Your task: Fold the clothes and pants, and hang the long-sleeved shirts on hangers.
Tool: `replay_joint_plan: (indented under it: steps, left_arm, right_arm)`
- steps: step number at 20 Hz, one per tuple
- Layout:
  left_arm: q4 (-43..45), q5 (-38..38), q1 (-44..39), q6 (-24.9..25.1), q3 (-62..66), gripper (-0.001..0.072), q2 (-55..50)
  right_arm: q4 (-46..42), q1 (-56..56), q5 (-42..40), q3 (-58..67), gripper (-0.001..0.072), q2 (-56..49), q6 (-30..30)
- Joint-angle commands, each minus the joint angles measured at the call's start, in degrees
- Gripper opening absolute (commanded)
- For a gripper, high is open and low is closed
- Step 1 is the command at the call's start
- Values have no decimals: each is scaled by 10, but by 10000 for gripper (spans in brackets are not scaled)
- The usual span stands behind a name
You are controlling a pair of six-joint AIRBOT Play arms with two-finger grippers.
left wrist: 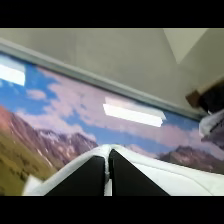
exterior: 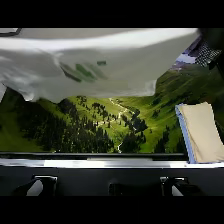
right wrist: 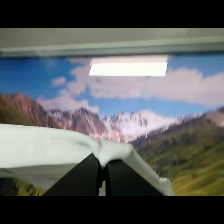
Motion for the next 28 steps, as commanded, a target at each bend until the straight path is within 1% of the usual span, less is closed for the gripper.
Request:
replay_joint_plan:
  steps: [1,4,6,8,10,12,14,16,18,20,23,26,28]
  left_arm:
    - [165,-15,0,-102,128,9,74]
    - [266,-25,0,-154,129,9,140]
    - [287,-35,0,-155,129,9,156]
    - [286,-46,-1,-153,128,9,150]
    - [262,-69,-1,-129,128,9,119]
    - [192,-110,-1,-70,123,9,62]
    - [138,-141,-2,-28,93,9,-10]
    - [130,-139,-20,0,43,9,-86]
    - [131,-115,-50,29,-6,9,-173]
    - [132,-82,-85,49,-37,9,-268]
    - [152,-27,-134,50,-40,9,-399]
    - [164,63,-169,50,-40,9,-481]
    - [164,116,-179,49,-40,9,-502]
  right_arm:
    - [-47,6,42,147,23,42,19]
    - [-89,6,46,151,24,103,42]
    - [-119,6,49,151,24,120,66]
    - [-126,6,60,151,24,116,77]
    - [-125,6,84,150,24,92,97]
    - [-118,6,132,150,24,39,116]
    - [-91,6,190,141,25,-40,128]
    - [-60,6,216,107,25,-125,127]
    - [-62,6,214,70,24,-211,126]
    - [-65,6,200,50,24,-296,125]
    - [-66,6,136,43,24,-404,118]
    - [-70,6,27,43,24,-471,110]
    - [-71,6,-28,43,24,-489,110]
